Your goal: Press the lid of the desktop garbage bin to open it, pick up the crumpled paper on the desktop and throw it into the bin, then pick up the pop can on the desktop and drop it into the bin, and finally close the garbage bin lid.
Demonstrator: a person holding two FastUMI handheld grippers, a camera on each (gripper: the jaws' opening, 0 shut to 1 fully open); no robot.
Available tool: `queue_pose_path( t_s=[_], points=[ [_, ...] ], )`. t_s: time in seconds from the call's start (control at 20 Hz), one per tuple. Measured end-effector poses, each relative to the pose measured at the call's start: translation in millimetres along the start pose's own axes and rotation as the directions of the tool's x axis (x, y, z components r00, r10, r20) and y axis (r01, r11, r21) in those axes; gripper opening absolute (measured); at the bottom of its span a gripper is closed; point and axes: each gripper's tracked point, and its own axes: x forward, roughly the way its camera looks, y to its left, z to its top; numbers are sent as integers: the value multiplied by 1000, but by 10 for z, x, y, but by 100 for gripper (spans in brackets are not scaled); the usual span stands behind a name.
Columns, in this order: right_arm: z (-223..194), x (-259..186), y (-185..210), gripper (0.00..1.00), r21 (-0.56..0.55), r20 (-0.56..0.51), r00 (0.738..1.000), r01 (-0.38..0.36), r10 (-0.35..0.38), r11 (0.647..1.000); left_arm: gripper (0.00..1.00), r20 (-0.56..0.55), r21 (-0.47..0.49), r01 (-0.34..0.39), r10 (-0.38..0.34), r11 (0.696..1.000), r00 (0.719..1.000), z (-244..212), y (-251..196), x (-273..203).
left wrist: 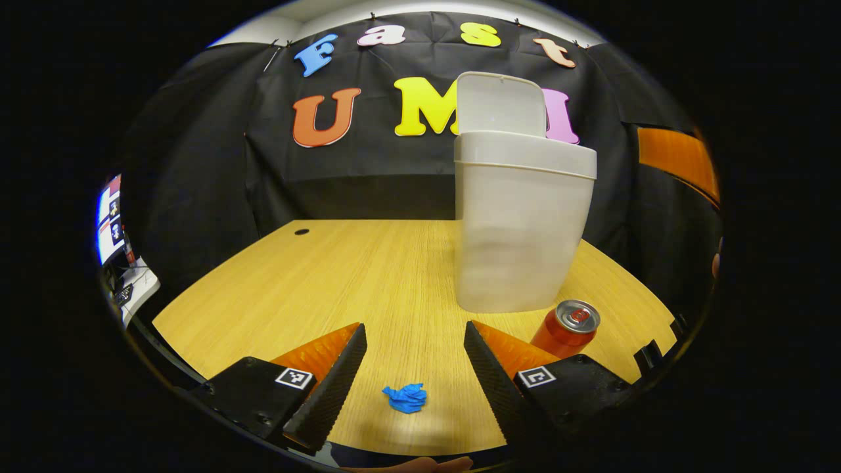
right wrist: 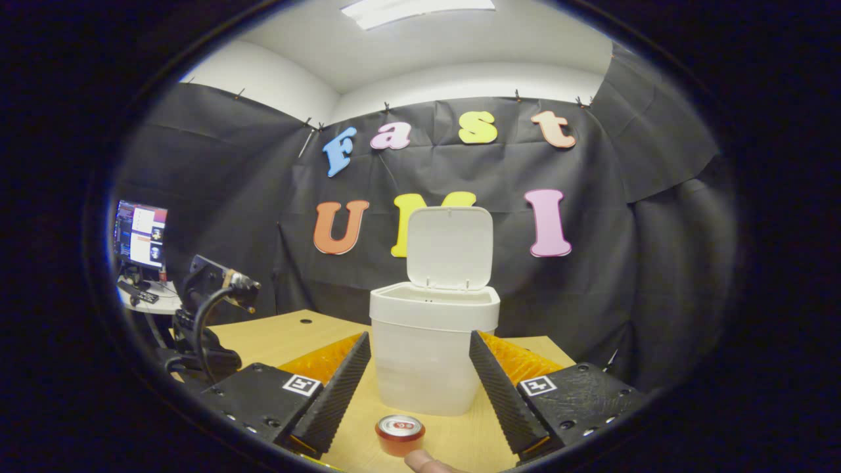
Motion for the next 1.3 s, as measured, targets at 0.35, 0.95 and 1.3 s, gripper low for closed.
queue_pose_path(
  t_s=[0.35, 0.95, 1.3],
  points=[
    [-22, -10, -236, 94, 19, 18, 1000, -5, 5, 1000, 97, -122, -5, -26, 25, 1000, 992, -418, 37, 68],
    [-21, -11, -377, 94, 22, 18, 999, 46, -46, 999, 97, -227, -66, -40, 24, 997, 974, -911, 184, 209],
    [8, -84, -525, 94, 51, 12, 994, 108, -109, 993, 83, -210, -1, -26, 25, 1000, 977, -930, 271, 183]
  ],
)
